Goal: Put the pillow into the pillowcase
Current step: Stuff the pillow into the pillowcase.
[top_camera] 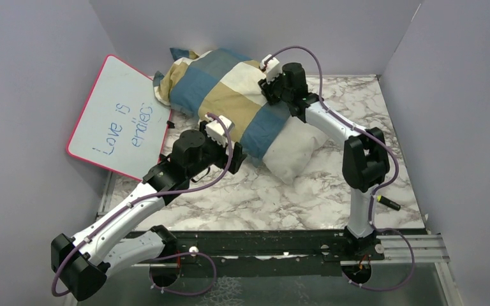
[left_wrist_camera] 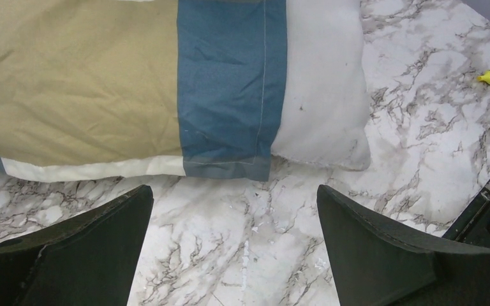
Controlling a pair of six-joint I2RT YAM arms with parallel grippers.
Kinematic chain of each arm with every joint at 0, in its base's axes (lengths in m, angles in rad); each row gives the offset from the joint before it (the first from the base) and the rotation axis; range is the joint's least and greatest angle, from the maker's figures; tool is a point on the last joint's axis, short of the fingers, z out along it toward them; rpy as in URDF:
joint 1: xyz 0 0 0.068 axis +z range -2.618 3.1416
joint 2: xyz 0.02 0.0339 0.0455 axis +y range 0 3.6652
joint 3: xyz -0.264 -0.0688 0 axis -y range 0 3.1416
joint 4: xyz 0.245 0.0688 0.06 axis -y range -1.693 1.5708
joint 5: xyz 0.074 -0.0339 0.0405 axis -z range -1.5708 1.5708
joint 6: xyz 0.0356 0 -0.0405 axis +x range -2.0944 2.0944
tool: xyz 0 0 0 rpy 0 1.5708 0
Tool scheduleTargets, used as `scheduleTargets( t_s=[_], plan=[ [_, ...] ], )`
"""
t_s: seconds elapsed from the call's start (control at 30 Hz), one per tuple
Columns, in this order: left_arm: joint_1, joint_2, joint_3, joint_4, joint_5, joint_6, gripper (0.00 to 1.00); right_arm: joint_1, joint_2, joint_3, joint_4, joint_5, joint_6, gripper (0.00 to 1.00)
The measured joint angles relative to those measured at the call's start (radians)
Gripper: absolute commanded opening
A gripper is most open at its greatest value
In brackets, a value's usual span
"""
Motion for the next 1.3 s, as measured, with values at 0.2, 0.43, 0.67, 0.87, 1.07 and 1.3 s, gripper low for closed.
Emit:
scheduleTargets(
  t_s=[0.2, 0.43, 0.67, 0.87, 1.07, 1.3],
  plan=[
    [0.000, 0.000, -0.002, -0.001, 0.002, 0.000, 0.98, 0.004, -0.026, -0.046, 0.042, 0.124, 0.020, 0.19],
    [0.000, -0.007, -0.005, 0.000, 0.002, 0.000, 0.98, -0.061, -0.100, -0.127, 0.073, 0.169, 0.135, 0.00],
    [0.000, -0.003, -0.005, 0.000, 0.001, 0.003, 0.98, -0.130, -0.101, -0.127, 0.074, 0.167, 0.248, 0.00],
    [0.000, 0.003, -0.009, 0.000, -0.003, 0.003, 0.98, -0.187, -0.102, -0.127, 0.044, 0.160, 0.327, 0.00],
    [0.000, 0.031, -0.012, 0.000, -0.030, -0.002, 0.98, -0.257, -0.134, -0.180, 0.029, 0.161, 0.384, 0.00],
    [0.000, 0.056, -0.016, 0.003, -0.091, -0.069, 0.98, -0.311, -0.166, -0.311, 0.034, 0.158, 0.432, 0.00]
  ],
)
